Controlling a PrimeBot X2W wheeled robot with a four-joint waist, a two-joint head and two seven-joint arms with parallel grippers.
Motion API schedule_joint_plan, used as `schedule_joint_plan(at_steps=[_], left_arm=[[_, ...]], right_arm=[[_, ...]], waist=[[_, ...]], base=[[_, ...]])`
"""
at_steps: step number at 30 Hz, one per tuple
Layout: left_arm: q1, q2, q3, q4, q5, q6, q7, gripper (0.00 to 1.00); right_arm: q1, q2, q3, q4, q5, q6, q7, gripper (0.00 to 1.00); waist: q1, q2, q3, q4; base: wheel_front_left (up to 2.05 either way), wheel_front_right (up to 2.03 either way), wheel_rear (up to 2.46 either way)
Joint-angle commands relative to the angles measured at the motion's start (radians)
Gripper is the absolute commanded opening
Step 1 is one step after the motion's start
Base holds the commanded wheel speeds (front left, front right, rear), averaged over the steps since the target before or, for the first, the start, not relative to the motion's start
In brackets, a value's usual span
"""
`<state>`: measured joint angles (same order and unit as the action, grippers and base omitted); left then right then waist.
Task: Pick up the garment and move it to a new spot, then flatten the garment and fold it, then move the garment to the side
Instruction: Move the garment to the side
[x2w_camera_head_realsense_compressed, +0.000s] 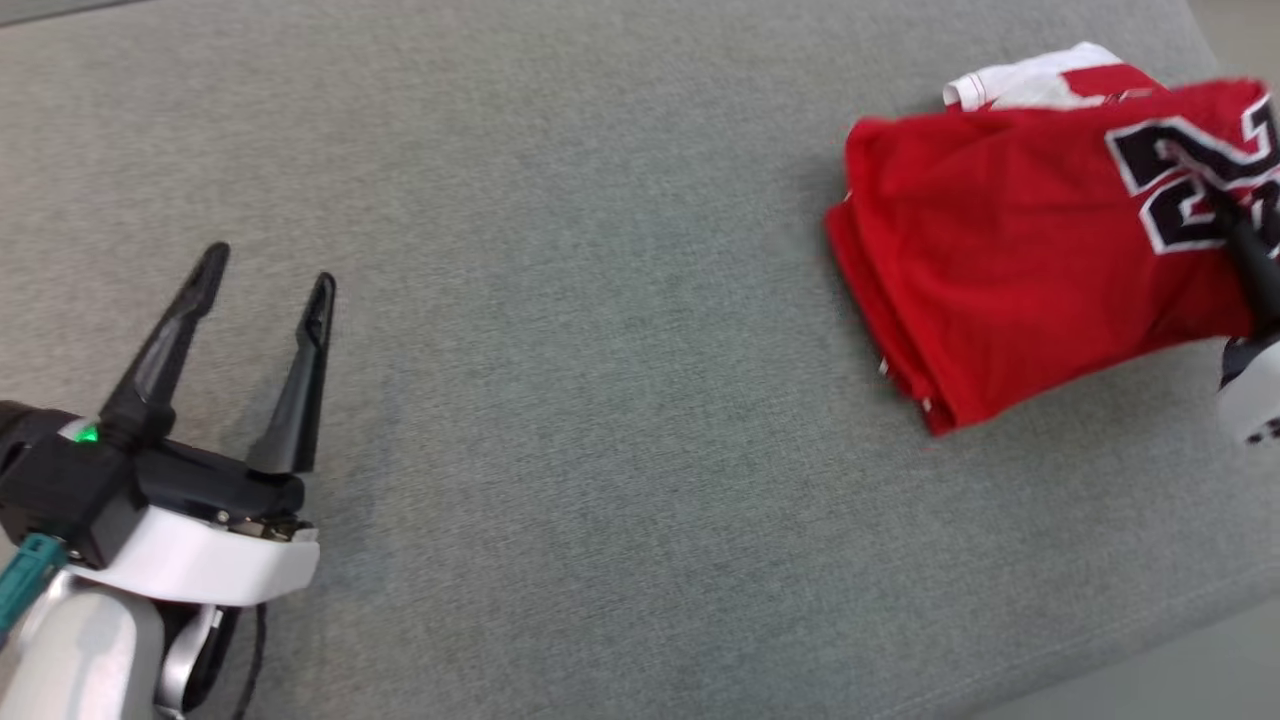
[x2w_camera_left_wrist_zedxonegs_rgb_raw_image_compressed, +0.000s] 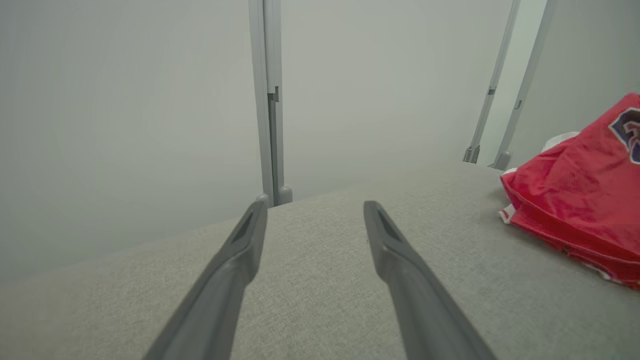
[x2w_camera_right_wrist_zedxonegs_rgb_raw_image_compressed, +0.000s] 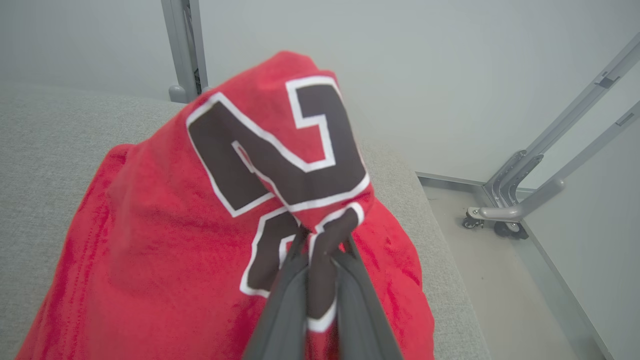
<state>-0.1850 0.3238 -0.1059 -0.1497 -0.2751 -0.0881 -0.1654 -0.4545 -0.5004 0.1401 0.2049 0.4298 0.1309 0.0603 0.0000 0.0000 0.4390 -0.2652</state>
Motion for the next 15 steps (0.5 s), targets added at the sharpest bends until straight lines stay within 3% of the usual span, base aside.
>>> schedule_joint_plan(at_steps=[1,8,11,13,15], left_arm=[[-0.014,0.014,0.011,-0.012,0.004,-0.001,0.005,1.00],[-0.009,0.036,0.008,-0.047,0.007,0.004,0.032,1.00],[-0.016,0.048,0.002,-0.054,0.018,0.002,0.041,1.00],[-0.021,0.052,0.000,-0.060,0.017,0.002,0.048,1.00],[-0.031,0.058,0.000,-0.066,0.017,0.001,0.050,1.00]], right_arm=[[-0.035,-0.014,0.000,0.016,0.011,0.000,-0.007,0.00],[-0.142,-0.070,0.012,0.093,-0.009,0.000,0.000,0.00],[-0.169,-0.064,0.024,0.118,-0.005,0.000,-0.010,0.00],[-0.192,-0.056,0.034,0.149,0.006,0.000,-0.017,0.19],[-0.211,-0.053,0.037,0.191,0.011,0.000,-0.022,0.29]], waist=[[0.0000,0.0000,0.024,-0.032],[0.0000,0.0000,0.045,-0.070],[0.0000,0.0000,0.054,-0.075],[0.0000,0.0000,0.066,-0.077],[0.0000,0.0000,0.078,-0.076]], base=[[0.00,0.00,0.00],[0.00,0.00,0.00],[0.00,0.00,0.00],[0.00,0.00,0.00],[0.00,0.00,0.00]])
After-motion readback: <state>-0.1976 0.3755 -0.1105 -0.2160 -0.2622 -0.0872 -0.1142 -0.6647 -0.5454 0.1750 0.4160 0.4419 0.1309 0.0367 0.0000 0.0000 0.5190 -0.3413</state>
